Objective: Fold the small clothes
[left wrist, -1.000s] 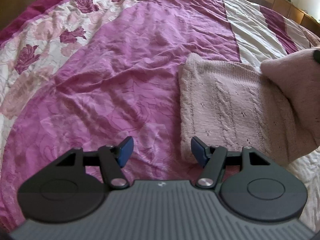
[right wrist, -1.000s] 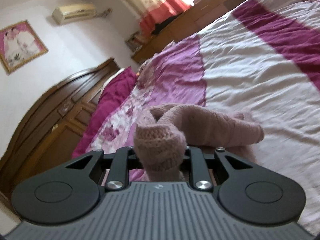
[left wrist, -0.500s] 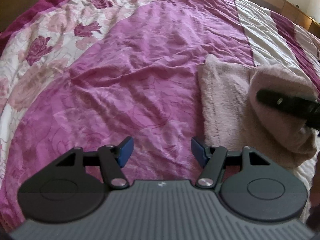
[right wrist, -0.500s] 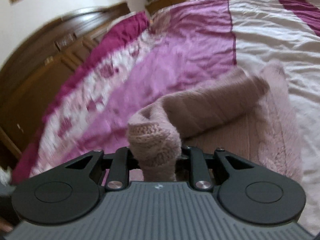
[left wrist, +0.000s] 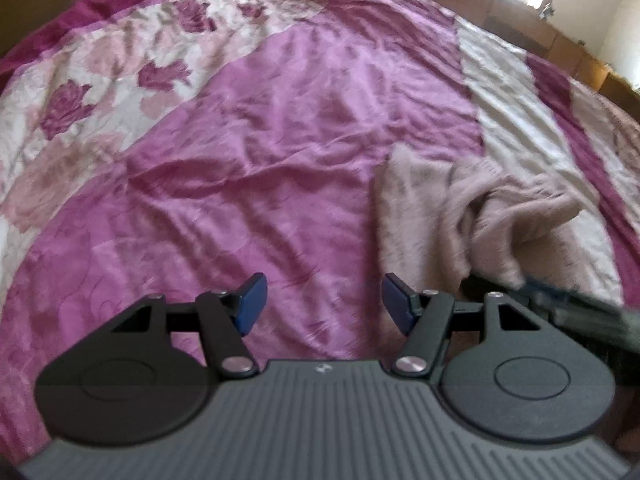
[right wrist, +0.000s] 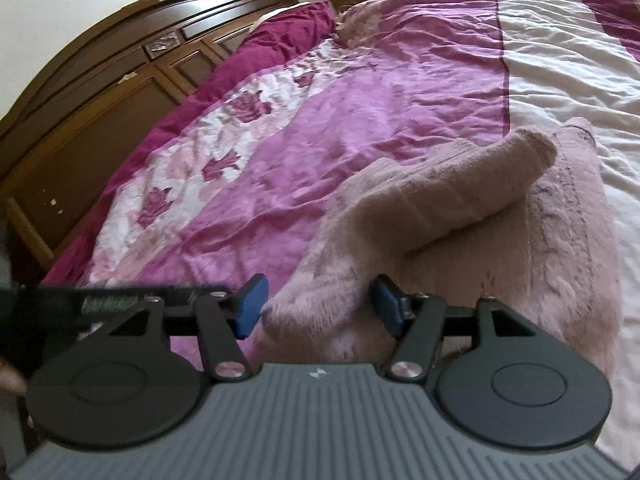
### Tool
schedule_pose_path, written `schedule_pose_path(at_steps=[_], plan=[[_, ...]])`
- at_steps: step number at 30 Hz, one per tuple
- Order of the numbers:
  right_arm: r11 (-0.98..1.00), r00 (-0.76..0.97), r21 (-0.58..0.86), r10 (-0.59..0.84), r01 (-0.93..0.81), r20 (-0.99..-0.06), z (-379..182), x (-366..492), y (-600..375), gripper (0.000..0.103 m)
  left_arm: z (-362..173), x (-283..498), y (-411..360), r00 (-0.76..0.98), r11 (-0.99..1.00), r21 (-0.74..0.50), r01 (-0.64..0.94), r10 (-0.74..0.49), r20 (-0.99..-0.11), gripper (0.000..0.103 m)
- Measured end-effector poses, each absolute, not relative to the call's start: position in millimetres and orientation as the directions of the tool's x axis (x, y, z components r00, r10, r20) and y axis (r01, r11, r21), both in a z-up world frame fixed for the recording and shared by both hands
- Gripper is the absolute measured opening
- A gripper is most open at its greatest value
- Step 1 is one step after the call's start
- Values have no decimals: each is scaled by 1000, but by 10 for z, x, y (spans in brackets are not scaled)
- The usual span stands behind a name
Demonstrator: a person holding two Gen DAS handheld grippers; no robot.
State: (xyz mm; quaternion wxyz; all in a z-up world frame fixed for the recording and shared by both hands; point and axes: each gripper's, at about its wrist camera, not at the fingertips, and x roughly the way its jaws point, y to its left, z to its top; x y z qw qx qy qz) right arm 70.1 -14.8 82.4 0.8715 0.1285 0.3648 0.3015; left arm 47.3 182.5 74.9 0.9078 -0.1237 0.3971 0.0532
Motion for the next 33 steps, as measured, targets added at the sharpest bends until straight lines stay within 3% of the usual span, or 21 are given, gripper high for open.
schedule_pose_path(at_steps=[10, 12, 21, 27, 31, 33], plan=[[820, 662, 460, 557, -342, -502, 1160, 370, -922, 69, 1020, 598, 1415, 743, 984, -175, -37, -90, -663, 67], [831, 694, 465, 529, -306, -488, 1176, 371, -1101, 70, 1020, 650, 1299, 746, 988, -153, -2, -100, -658, 72], [839, 734, 513, 463, -181, -498, 1027, 396, -1605, 70, 775, 1085, 779, 718, 988, -9, 156, -120, -686, 72], [838, 732, 527, 448, -143, -514, 897, 448, -1610, 70, 557, 1374, 776, 733, 989, -15, 145, -117, -670, 73], [835, 733, 536, 440, -121, -519, 828, 477, -1639, 70, 520, 1451, 887, 748, 989, -84, 118, -144, -648, 73], [832, 733, 544, 438, -110, -521, 801, 490, -1643, 70, 509, 1461, 951, 761, 991, -102, 91, -135, -635, 68]])
